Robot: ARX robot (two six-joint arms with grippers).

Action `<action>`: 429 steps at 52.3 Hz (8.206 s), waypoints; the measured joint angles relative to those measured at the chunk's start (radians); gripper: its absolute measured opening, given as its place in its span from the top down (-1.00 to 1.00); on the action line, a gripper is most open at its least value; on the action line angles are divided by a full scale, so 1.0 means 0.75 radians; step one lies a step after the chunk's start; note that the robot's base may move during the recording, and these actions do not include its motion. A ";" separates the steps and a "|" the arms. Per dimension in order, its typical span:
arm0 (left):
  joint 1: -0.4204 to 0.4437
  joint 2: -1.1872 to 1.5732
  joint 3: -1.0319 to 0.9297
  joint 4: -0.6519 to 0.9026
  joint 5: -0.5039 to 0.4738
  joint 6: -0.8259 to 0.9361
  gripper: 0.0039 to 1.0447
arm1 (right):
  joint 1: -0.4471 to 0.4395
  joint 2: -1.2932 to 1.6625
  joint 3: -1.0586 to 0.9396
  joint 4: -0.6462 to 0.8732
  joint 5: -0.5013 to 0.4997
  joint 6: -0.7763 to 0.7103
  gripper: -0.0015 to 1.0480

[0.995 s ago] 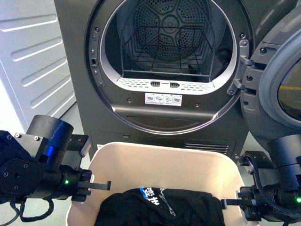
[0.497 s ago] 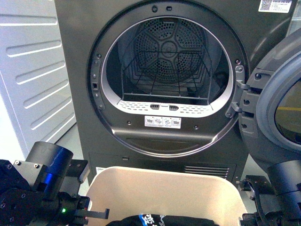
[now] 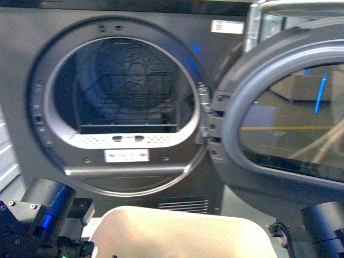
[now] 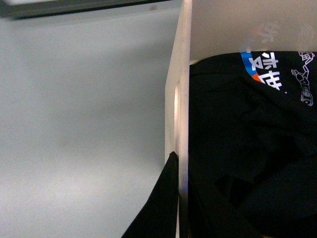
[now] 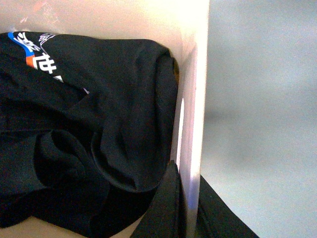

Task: Move hamper under clothes hanger

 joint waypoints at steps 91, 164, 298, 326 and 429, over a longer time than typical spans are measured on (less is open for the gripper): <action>-0.018 -0.003 0.003 0.001 0.001 0.000 0.93 | -0.023 -0.005 -0.002 0.003 0.012 -0.003 0.94; -0.009 0.156 0.076 0.348 0.046 0.029 0.93 | -0.044 0.169 0.045 0.431 0.002 0.139 0.94; 0.067 -1.278 -0.935 0.847 -0.082 0.035 0.94 | -0.127 -1.354 -0.891 0.845 0.080 -0.119 0.96; 0.186 -1.749 -1.256 0.698 0.036 0.035 0.94 | -0.138 -1.846 -1.156 0.611 0.074 -0.119 0.96; 0.186 -3.047 -1.312 -0.513 0.037 0.035 0.94 | -0.138 -3.051 -1.201 -0.522 0.074 -0.119 0.96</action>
